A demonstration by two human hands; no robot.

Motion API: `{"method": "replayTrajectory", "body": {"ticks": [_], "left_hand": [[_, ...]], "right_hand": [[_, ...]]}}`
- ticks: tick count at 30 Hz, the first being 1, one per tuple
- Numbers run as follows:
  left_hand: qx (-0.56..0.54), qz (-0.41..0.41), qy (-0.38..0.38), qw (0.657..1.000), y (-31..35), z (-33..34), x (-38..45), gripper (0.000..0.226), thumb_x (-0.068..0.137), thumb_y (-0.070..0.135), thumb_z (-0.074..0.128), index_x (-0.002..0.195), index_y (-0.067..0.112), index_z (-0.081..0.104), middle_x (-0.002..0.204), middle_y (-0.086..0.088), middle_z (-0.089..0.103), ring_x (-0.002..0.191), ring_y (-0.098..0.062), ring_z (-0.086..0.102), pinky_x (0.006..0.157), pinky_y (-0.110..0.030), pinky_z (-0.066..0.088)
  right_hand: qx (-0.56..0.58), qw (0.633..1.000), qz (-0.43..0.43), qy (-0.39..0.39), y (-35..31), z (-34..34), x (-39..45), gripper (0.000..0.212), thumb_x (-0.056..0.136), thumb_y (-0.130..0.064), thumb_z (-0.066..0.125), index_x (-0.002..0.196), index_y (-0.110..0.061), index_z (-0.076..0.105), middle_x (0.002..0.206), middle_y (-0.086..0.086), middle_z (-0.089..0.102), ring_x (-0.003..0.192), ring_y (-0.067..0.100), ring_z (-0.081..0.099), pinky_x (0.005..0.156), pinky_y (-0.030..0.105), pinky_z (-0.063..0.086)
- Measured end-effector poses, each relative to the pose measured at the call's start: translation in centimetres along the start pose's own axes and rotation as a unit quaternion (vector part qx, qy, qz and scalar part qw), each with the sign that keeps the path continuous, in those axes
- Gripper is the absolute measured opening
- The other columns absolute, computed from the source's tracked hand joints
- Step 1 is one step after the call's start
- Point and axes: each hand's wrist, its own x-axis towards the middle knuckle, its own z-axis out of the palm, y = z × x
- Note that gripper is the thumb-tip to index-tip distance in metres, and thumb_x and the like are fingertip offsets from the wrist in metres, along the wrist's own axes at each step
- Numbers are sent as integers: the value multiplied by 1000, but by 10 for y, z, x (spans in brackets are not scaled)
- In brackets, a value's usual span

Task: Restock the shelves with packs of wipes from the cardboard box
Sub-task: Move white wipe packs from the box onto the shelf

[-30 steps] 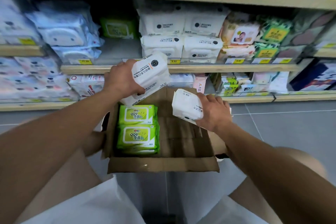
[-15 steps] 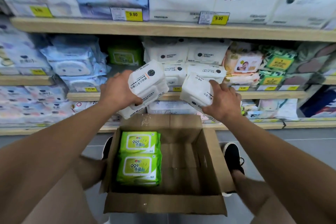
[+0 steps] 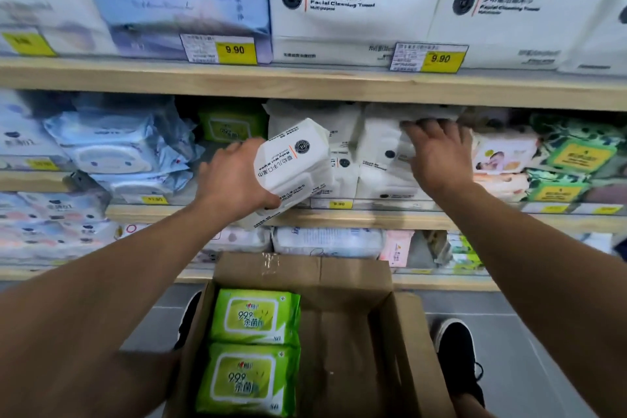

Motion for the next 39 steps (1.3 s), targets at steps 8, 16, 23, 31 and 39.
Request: {"method": "replayTrajectory", "body": {"ticks": [8,16,23,31,39], "left_hand": [[10,19,21,1000,15,8,23,90,42,42,86,123,30,47,110,-5,59,105,-31,54,88,-47,45],[103,67,15,992,66,28,73,79,54,46,83,122,23,50,119,-10,58,112,-32,53,91,-44,38],[174,124,25,977,65,56,86,99,64,50,79,144,30,23,140,-4,42,130,-32,34,104,-55,27],[197,159,98,962,49,61,60,88,69,47,73,141,26,27,145,-4,36,130,-33,34,109,-49,21],[222,149,90,959,47,60,79,83,78,20,69,143,37,20,147,2,36,128,-33,34,101,-49,28]], "right_hand": [[-4,999,6,44,-2,31,-9,75,74,-5,58,144,-20,33,143,8,39,130,37,31,113,51,16],[-5,999,18,33,-2,29,-27,87,67,-6,65,145,-20,30,151,9,28,138,34,21,116,50,12],[-19,1000,19,6,-1,28,-28,91,70,-13,67,149,-23,21,155,4,21,142,32,13,118,49,6],[-13,1000,4,-16,-5,16,-33,89,75,-22,71,149,-23,21,156,4,21,144,32,13,118,49,7],[10,999,33,-31,-18,19,-32,90,78,-21,69,150,-24,14,159,5,13,146,32,3,119,46,3]]}}
